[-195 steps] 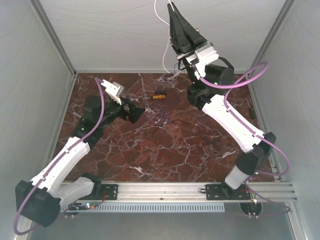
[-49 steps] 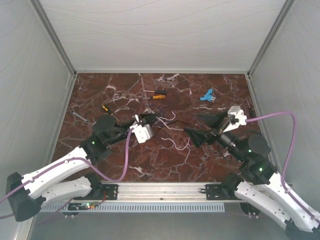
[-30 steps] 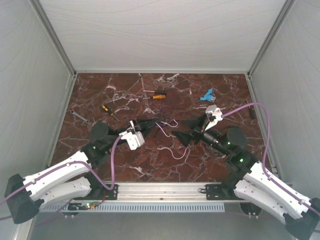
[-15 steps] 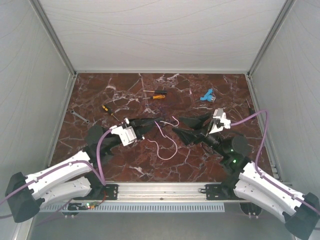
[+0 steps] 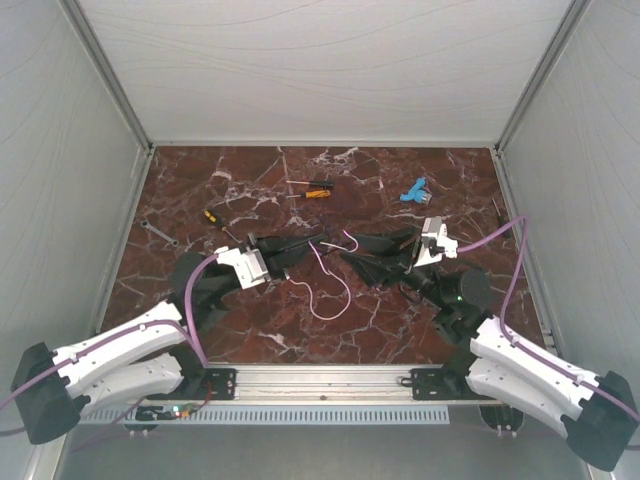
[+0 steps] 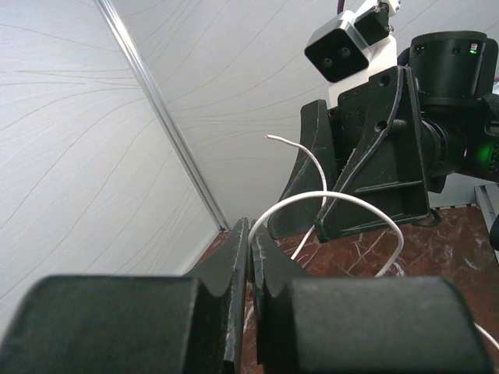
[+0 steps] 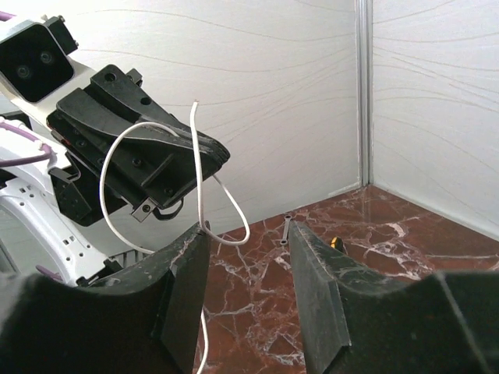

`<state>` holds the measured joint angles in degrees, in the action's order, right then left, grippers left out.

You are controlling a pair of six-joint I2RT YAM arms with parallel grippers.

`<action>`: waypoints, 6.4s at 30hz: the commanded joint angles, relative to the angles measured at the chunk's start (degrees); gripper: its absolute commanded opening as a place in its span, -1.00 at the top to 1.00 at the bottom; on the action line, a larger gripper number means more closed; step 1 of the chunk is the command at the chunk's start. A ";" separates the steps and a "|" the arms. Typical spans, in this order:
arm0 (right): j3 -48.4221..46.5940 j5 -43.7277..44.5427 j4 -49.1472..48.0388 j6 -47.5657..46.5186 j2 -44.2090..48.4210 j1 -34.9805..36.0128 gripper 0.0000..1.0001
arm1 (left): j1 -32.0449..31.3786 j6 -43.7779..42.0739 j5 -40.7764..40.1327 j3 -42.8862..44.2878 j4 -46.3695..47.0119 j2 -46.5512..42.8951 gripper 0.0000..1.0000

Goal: Zip-tie the wires
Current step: Straighten the cable at the center of the board.

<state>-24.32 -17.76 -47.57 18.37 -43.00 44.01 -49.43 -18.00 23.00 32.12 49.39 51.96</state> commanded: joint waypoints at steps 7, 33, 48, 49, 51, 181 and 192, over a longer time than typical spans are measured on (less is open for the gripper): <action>-3.73 -1.35 -6.40 -0.83 -1.47 0.96 0.41 | -0.30 1.63 1.23 0.29 4.58 0.24 1.00; -17.47 16.12 38.77 -13.62 13.00 1.17 1.00 | -0.24 -12.39 5.07 0.51 -11.74 0.11 -0.54; -20.21 45.35 65.90 -10.64 26.47 1.17 1.00 | -0.28 -14.63 4.47 0.41 -14.56 2.68 -0.71; -20.07 47.03 67.46 -9.87 27.43 1.21 1.00 | -0.25 -14.59 4.63 0.43 -14.58 2.77 -0.76; -20.04 49.93 70.85 -7.82 28.71 1.18 1.00 | -0.27 -14.49 4.70 0.37 -14.52 2.92 -0.90; -12.91 31.97 41.55 1.67 -28.00 -27.67 0.26 | -0.31 -14.51 3.93 1.48 -18.91 1.97 -0.99; -24.83 18.67 41.09 -5.27 -36.92 -18.63 0.04 | 4.37 2.02 -18.50 11.52 -28.49 10.52 -0.99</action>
<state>-43.75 5.80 -5.98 16.80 -74.94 21.63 -48.12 -26.00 13.89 37.50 23.68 59.99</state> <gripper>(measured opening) 0.478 0.995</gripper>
